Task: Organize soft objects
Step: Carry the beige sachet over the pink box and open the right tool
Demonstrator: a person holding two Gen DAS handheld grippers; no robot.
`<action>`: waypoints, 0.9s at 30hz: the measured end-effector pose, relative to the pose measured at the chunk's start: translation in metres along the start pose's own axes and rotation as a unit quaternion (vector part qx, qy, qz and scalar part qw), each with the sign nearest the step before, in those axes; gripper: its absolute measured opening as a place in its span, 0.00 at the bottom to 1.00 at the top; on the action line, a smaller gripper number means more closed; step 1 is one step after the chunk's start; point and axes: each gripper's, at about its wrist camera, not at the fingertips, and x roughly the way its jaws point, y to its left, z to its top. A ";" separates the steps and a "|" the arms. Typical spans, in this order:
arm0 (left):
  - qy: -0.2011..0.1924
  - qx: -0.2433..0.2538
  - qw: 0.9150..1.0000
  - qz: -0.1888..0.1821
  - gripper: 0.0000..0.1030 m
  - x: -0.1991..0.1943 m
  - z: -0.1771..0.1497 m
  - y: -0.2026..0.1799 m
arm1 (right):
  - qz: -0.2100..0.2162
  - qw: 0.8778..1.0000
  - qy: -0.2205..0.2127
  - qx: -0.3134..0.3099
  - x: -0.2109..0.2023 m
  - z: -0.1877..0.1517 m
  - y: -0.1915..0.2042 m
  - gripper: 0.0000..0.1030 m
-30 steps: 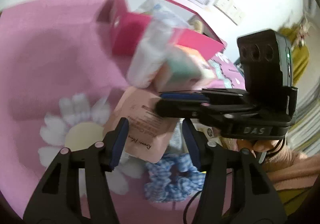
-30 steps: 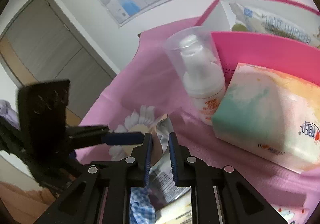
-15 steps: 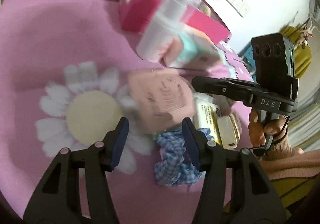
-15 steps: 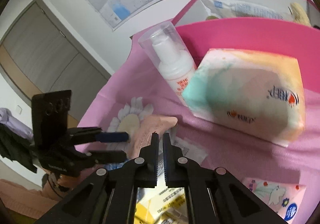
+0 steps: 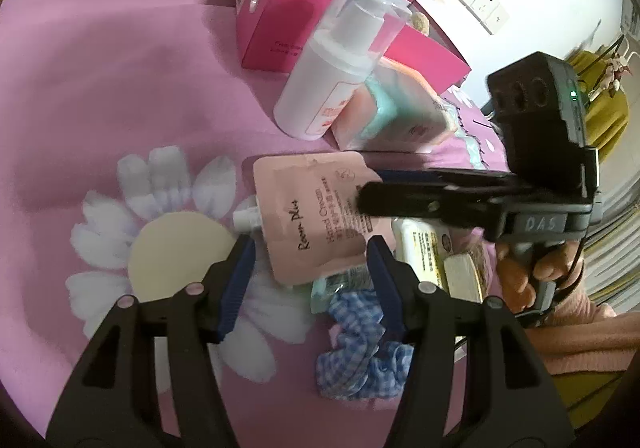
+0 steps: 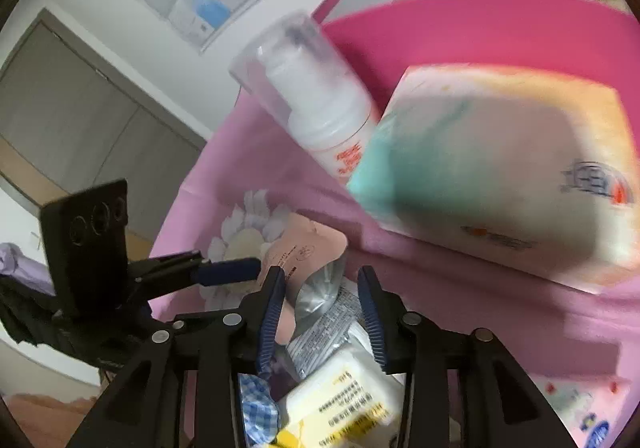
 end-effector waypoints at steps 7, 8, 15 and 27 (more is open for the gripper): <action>-0.009 -0.020 1.000 -0.020 0.58 -0.003 0.003 0.004 | 0.003 0.999 -0.031 -0.043 -0.011 -0.005 0.013 0.23; -0.012 -0.018 1.000 -0.022 0.58 -0.005 0.002 0.002 | 0.002 0.998 -0.037 -0.048 -0.016 -0.006 0.015 0.23; -0.066 0.041 0.997 -0.019 0.58 -0.044 0.014 -0.037 | 0.004 0.992 -0.095 -0.084 -0.071 -0.007 0.035 0.22; -0.141 0.144 0.979 0.042 0.58 -0.084 0.096 -0.091 | 0.002 0.974 -0.197 -0.115 -0.138 0.049 0.047 0.22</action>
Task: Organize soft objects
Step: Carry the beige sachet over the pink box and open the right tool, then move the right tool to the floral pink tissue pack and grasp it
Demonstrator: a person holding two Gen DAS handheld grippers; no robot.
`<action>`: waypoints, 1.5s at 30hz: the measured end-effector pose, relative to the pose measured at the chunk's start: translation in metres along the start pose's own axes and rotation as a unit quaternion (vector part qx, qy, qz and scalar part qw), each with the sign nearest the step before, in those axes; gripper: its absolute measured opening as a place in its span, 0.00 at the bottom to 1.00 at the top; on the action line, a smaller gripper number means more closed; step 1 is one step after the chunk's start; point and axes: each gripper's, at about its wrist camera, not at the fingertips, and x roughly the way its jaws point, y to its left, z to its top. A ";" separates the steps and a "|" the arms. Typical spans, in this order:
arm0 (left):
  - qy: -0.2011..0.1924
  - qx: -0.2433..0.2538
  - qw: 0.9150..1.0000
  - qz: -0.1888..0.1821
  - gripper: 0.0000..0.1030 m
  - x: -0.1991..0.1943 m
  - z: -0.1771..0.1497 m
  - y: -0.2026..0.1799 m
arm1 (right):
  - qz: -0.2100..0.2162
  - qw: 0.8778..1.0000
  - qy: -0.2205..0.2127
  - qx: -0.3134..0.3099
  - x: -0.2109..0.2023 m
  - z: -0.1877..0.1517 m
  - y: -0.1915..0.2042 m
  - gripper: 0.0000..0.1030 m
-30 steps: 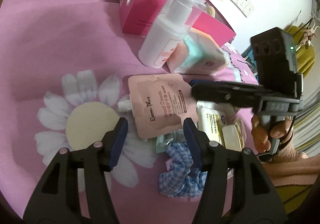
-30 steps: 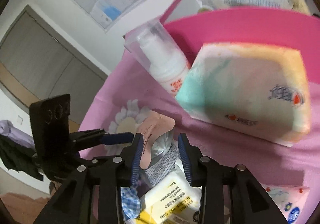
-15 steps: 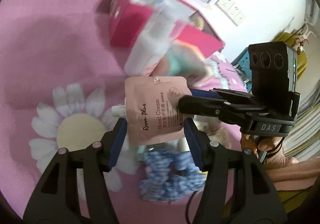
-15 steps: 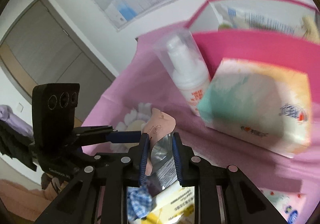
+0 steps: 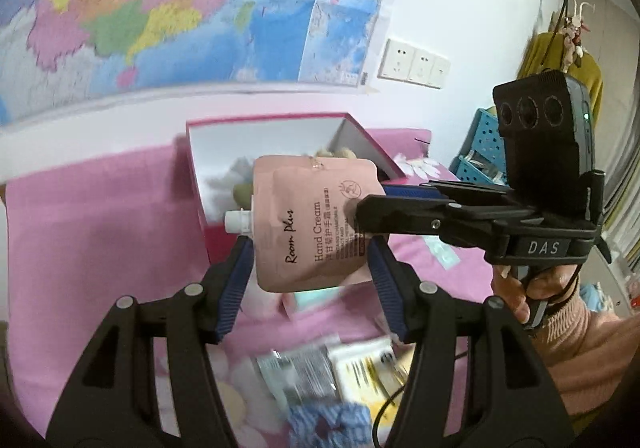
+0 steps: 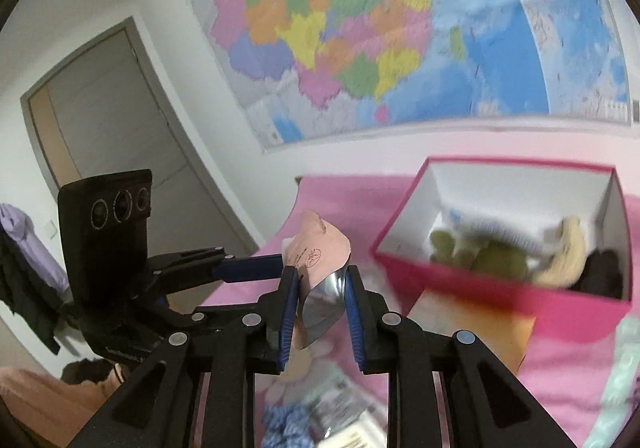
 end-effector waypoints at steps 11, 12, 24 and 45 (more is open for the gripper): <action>0.035 0.006 0.999 0.020 0.58 0.060 0.041 0.026 | -0.019 0.999 0.007 0.031 0.035 0.030 -0.054 0.21; 0.040 0.006 0.999 0.018 0.58 0.065 0.042 0.028 | -0.023 0.999 0.011 0.030 0.040 0.031 -0.057 0.21; 0.066 0.007 0.997 0.050 0.58 0.098 0.042 0.036 | -0.066 0.996 0.038 0.056 0.065 0.024 -0.091 0.20; -0.018 0.027 0.999 0.007 0.59 0.003 -0.008 -0.013 | -0.044 0.997 0.003 0.060 -0.045 -0.017 -0.063 0.31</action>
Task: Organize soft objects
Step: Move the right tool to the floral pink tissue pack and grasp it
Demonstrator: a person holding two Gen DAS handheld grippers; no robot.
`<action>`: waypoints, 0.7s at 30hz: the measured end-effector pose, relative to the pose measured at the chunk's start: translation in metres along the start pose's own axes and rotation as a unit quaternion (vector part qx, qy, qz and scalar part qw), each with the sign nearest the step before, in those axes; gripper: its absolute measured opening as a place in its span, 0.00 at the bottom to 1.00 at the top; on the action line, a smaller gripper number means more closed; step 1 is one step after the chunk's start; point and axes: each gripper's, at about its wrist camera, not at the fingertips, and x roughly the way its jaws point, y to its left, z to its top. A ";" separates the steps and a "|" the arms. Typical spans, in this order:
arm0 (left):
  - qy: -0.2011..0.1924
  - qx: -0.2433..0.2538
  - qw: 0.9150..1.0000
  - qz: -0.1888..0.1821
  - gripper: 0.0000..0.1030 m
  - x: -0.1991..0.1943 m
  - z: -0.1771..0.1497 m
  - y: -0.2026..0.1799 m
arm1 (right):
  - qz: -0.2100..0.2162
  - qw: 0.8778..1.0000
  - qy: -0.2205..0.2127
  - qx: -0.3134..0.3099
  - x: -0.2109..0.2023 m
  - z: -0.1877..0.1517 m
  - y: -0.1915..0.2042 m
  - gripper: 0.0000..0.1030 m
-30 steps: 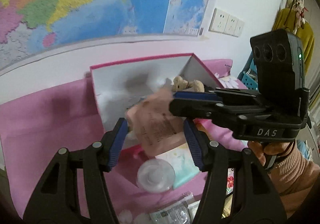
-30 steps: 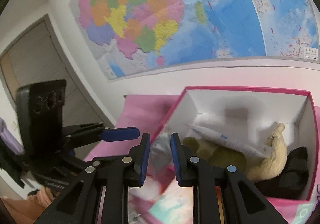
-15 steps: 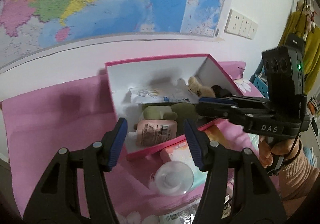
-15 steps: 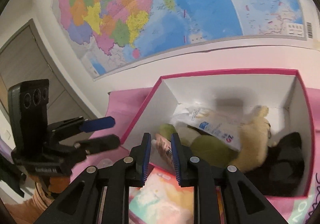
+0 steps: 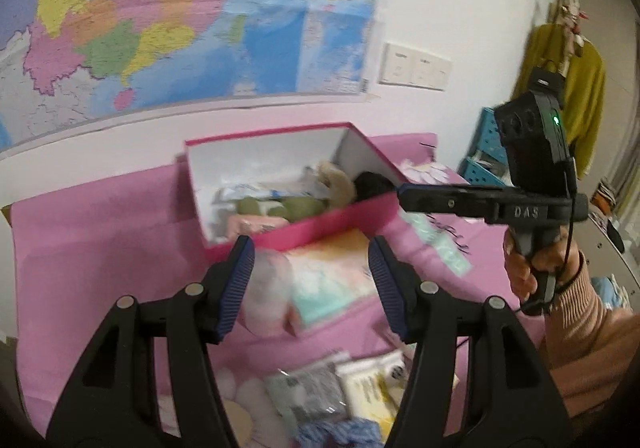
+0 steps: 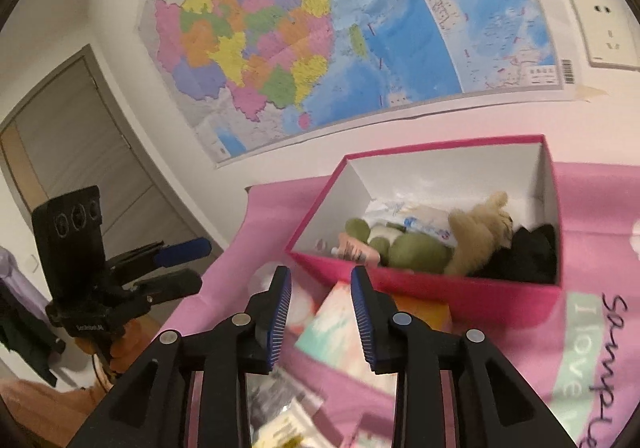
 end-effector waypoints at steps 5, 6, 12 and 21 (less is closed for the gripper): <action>0.027 0.010 0.999 -0.025 0.59 0.008 -0.023 -0.024 | -0.012 1.000 0.008 0.015 -0.024 -0.024 -0.005 0.32; 0.032 0.011 0.999 -0.031 0.59 0.011 -0.028 -0.027 | -0.014 1.000 0.010 0.018 -0.026 -0.028 -0.006 0.32; 0.085 0.003 0.994 -0.072 0.59 0.039 -0.054 -0.046 | -0.038 0.997 0.043 0.044 -0.036 -0.065 -0.023 0.32; 0.170 0.006 0.980 -0.100 0.59 0.085 -0.086 -0.076 | -0.063 0.990 0.094 0.087 -0.022 -0.111 -0.051 0.38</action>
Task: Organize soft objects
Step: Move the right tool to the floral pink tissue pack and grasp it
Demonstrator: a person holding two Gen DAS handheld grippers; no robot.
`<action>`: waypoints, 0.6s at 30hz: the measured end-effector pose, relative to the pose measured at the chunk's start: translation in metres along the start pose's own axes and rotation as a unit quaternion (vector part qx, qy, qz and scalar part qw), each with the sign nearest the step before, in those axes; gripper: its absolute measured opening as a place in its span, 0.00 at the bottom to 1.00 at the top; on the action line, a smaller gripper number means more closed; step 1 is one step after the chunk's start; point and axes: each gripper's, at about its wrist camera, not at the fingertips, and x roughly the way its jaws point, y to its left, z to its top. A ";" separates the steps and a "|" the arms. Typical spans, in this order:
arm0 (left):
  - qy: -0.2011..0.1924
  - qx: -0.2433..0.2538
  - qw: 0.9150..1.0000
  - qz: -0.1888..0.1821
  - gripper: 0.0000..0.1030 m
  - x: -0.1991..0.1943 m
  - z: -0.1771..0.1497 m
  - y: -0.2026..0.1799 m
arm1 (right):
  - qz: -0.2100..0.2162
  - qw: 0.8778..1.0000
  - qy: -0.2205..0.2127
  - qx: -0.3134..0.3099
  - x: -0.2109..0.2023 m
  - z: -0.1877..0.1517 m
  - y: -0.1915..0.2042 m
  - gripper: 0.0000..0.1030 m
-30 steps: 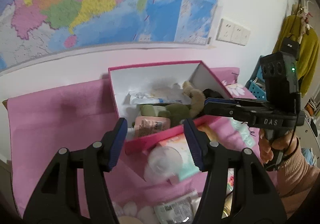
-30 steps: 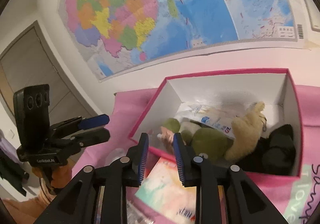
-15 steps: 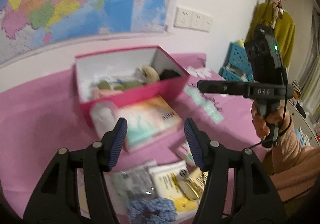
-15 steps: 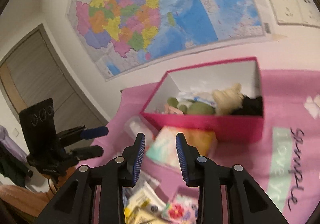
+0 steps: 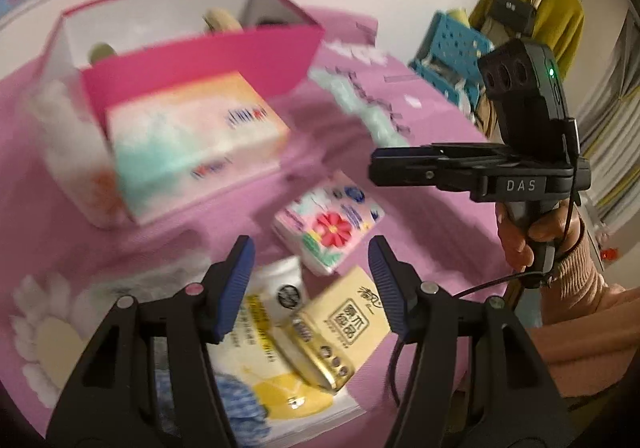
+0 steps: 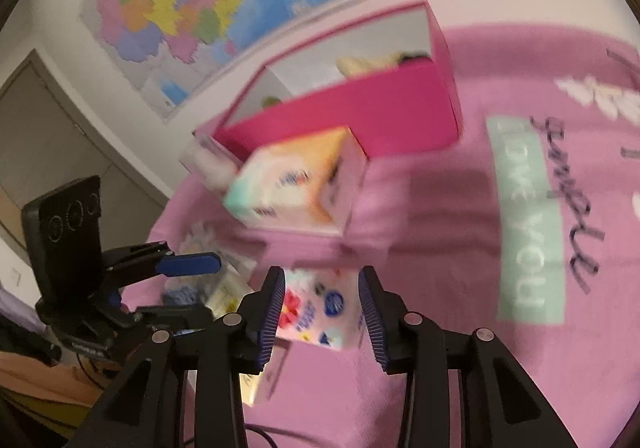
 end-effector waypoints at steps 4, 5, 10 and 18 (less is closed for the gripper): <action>0.025 0.003 1.000 -0.006 0.54 0.016 -0.002 -0.007 | 0.007 1.000 0.010 0.015 0.011 -0.008 -0.008 0.38; 0.029 0.001 1.000 -0.007 0.54 0.019 -0.003 -0.007 | 0.010 1.000 0.010 0.018 0.012 -0.010 -0.009 0.38; 0.047 -0.007 0.999 -0.019 0.49 0.028 -0.003 -0.008 | 0.020 0.999 0.012 0.024 0.015 -0.013 -0.014 0.38; 0.050 -0.009 0.998 -0.022 0.49 0.033 0.002 -0.010 | 0.025 0.999 0.011 0.024 0.016 -0.018 -0.013 0.30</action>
